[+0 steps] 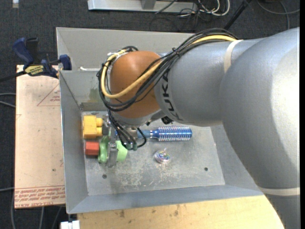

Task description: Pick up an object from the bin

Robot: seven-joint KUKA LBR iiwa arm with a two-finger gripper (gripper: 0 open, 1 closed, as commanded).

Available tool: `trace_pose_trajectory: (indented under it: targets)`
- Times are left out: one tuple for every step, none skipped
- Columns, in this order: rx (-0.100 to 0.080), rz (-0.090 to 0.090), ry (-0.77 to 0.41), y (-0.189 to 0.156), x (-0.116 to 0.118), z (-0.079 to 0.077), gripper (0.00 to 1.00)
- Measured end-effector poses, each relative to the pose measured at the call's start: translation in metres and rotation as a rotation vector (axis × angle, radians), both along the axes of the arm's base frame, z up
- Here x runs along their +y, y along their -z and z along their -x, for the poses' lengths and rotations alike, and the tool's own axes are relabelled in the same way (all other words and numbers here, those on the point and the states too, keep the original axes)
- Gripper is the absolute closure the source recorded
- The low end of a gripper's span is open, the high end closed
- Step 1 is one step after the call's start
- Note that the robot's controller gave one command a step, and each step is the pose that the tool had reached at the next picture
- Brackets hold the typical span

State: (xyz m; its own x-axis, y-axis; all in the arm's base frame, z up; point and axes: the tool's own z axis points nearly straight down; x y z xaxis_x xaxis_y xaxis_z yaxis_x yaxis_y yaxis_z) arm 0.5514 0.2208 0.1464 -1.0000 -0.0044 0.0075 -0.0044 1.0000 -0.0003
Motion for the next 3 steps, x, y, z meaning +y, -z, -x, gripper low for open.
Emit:
trace_pose_trajectory:
  targets:
    - [-0.007, -0.001, -0.161, 0.0788, -0.0200, -0.0365, 0.00]
    - [-0.011, -0.005, -0.162, 0.0749, -0.0177, -0.0374, 1.00]
    - [-0.009, -0.003, -0.161, 0.0762, -0.0187, -0.0367, 0.00]
